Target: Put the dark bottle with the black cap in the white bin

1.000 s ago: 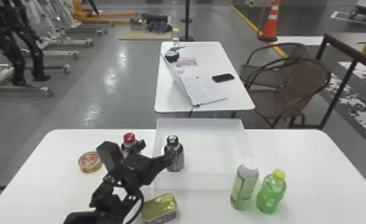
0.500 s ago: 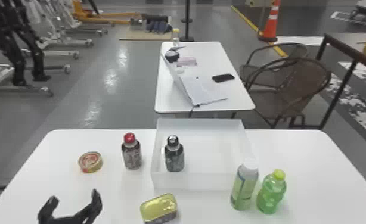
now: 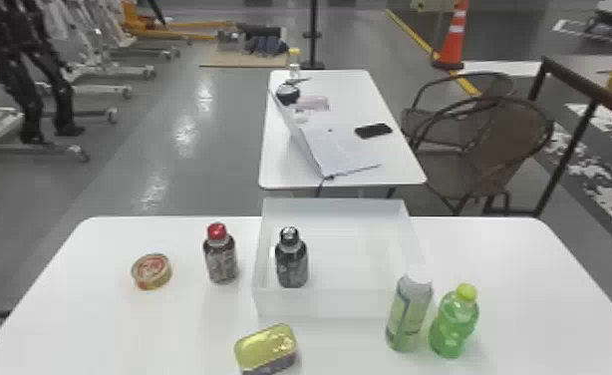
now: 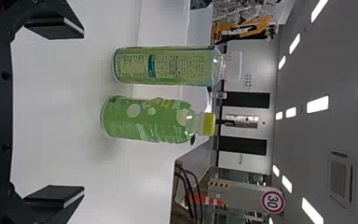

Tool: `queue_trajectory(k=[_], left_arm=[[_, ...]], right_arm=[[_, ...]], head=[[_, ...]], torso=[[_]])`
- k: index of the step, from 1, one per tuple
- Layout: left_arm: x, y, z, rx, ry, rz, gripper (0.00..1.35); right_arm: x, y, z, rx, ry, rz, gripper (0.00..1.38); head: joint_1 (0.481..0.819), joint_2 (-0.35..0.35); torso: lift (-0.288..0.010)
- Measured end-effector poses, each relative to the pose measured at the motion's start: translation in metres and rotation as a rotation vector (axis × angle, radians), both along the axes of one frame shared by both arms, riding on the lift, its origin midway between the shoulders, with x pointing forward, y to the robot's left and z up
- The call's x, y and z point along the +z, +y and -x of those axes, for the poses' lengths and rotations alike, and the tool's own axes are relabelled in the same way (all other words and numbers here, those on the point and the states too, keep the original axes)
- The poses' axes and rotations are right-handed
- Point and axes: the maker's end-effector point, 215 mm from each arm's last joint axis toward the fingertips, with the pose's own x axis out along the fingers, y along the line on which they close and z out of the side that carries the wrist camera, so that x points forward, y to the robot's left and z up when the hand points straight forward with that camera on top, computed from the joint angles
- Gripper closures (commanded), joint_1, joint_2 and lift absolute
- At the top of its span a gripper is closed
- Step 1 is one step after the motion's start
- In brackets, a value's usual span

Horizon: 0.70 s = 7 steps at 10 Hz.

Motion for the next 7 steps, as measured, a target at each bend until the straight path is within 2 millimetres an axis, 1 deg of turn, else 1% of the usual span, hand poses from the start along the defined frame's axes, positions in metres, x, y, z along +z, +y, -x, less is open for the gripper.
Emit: queue_trajectory(k=[2, 7], left_arm=[[-0.0005, 0.0045, 0.0024, -0.003, -0.015, -0.023, 0.15], [0.0003, 0.0013, -0.0018, -0.005, -0.031, -0.019, 0.15]], right_arm=[[-0.0004, 0.0001, 0.0001, 0.001, 0.001, 0.002, 0.12], [0.0007, 0.0008, 0.0001, 0.000, 0.000, -0.001, 0.12]], head=[[0.549, 0.000], [0.549, 0.000]], torso=[[-0.100], [-0.100]])
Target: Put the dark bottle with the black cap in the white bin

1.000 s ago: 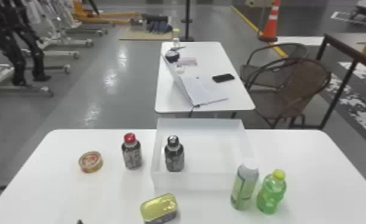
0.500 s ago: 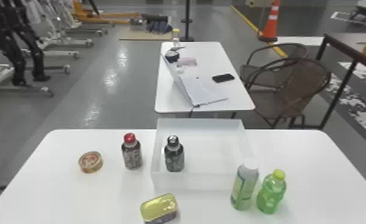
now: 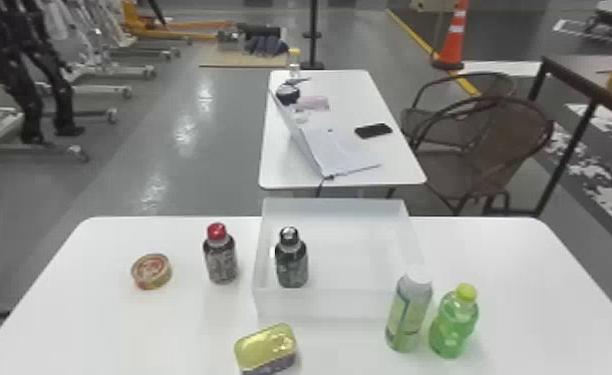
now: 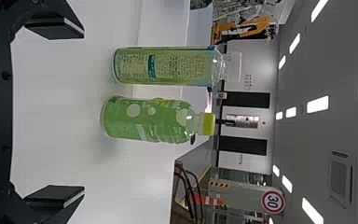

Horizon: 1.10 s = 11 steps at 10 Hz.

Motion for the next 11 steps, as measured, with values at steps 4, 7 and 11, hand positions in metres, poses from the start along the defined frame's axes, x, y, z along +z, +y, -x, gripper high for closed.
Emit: queue_trajectory(k=[4, 7, 11], left_arm=[[-0.0001, -0.0016, -0.0011, -0.001, -0.005, 0.003, 0.16], [-0.0004, -0.0017, -0.0013, 0.000, -0.006, 0.007, 0.16], [-0.0001, -0.0034, -0.0029, -0.003, -0.008, 0.010, 0.16]], right_arm=[[0.0000, 0.0003, 0.0000, -0.001, 0.000, -0.001, 0.12], [0.0000, 0.0006, 0.0001, -0.001, 0.000, -0.001, 0.12], [0.0001, 0.0009, 0.0001, -0.001, 0.000, -0.002, 0.12]], head=[[0.549, 0.000], [0.549, 0.000], [0.549, 0.000]], torso=[[-0.100], [-0.100], [-0.100]])
